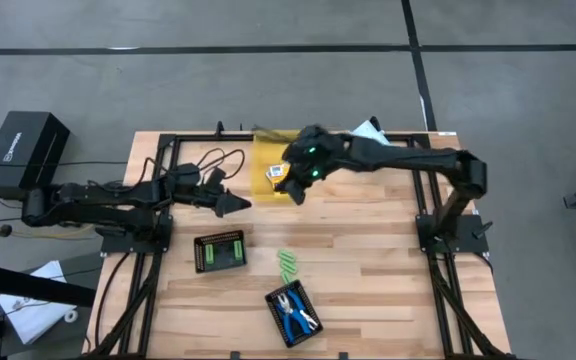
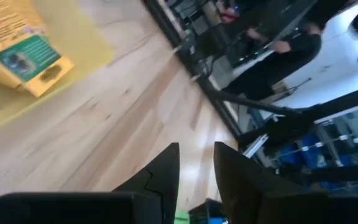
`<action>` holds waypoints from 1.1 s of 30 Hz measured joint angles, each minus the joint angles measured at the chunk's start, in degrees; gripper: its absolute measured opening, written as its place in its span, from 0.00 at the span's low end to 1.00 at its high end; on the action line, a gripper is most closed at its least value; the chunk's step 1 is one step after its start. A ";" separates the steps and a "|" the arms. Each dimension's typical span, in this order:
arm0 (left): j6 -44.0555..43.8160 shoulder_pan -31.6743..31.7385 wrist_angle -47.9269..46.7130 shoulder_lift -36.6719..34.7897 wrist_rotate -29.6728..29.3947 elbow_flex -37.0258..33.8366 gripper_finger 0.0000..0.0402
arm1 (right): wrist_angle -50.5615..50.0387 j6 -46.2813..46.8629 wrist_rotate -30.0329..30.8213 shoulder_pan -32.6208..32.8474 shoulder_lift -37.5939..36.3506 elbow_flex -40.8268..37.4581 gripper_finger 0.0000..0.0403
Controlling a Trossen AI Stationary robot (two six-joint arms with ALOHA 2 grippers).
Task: Pick & Place School Supplies
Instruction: Put the green eraser into the left black bin
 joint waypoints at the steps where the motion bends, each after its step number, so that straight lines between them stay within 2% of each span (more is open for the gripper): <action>1: -0.02 -0.41 0.33 0.78 -0.12 0.34 0.23 | 0.24 0.17 0.53 -0.25 -1.44 0.02 0.00; 5: 0.57 -2.62 0.07 6.17 0.07 2.81 0.23 | 0.53 1.14 1.91 -2.04 -6.52 0.00 0.00; 10: 7.50 -7.49 -0.49 20.06 2.30 11.54 0.23 | -1.91 0.72 3.49 -5.00 -13.23 0.06 0.00; 15: 23.91 -12.09 -10.90 34.04 2.59 24.41 0.23 | -6.72 -0.91 3.69 -7.49 -18.17 0.04 0.00; 20: 43.49 -15.52 -24.30 43.73 2.03 34.67 0.27 | -10.56 -2.95 3.67 -8.70 -22.02 0.06 0.00; 25: 54.99 -16.70 -29.90 48.69 0.27 39.24 0.38 | -12.74 -3.45 3.35 -9.01 -24.20 0.06 0.00; 30: 58.27 -16.36 -30.56 49.01 -4.01 39.65 0.52 | -15.50 -5.71 3.30 -8.99 -24.82 0.04 0.00; 33: 58.90 -15.73 -32.43 49.02 -4.29 39.65 0.57 | -15.98 -6.57 3.31 -8.99 -24.56 0.03 0.00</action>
